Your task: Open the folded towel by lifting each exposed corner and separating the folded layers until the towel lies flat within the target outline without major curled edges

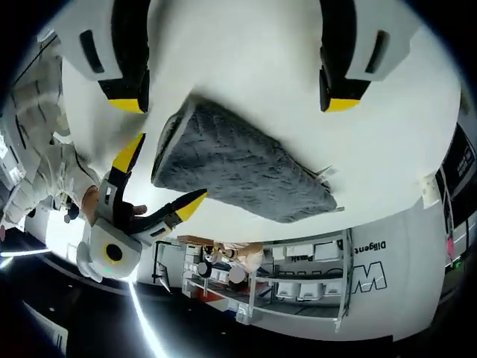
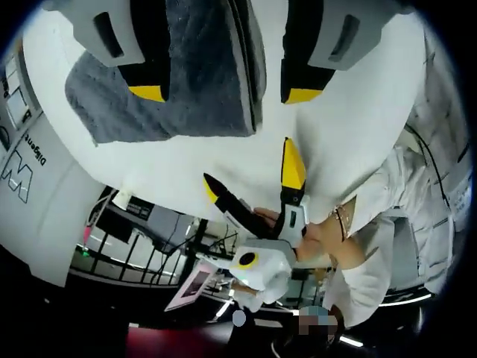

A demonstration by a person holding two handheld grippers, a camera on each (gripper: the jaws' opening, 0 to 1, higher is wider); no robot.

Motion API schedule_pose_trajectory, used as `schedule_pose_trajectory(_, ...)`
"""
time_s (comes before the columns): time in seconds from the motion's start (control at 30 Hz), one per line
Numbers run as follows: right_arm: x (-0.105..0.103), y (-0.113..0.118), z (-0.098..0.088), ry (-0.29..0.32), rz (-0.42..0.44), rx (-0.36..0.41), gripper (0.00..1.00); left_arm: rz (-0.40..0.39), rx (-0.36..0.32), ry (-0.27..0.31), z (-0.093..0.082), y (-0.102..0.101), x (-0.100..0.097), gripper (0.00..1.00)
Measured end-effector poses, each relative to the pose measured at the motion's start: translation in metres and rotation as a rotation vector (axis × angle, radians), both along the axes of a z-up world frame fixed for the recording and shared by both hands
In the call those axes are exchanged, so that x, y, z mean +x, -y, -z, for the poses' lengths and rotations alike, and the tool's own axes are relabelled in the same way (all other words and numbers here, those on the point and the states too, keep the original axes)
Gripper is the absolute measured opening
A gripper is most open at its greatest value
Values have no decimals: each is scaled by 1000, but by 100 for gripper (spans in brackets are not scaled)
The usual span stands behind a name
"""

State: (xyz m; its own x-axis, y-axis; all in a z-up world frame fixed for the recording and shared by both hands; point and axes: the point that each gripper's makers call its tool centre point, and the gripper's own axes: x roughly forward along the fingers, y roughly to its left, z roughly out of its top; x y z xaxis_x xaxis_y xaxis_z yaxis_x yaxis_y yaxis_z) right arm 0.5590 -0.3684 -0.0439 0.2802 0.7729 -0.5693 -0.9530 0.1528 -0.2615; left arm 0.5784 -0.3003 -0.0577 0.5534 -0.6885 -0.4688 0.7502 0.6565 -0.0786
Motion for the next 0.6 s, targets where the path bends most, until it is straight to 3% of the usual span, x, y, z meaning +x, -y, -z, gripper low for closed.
schedule_pose_trajectory(0.2,3,-20,7,32,-12,-8,47,10,10,4,0,4,0,95)
schedule_pose_trajectory(0.43,-1,-35,19,83,-53,-49,28,23,20,2,1,5,-2,95)
schedule_pose_trajectory(0.6,-4,-38,21,86,-76,-45,1,18,20,-1,1,4,-2,95)
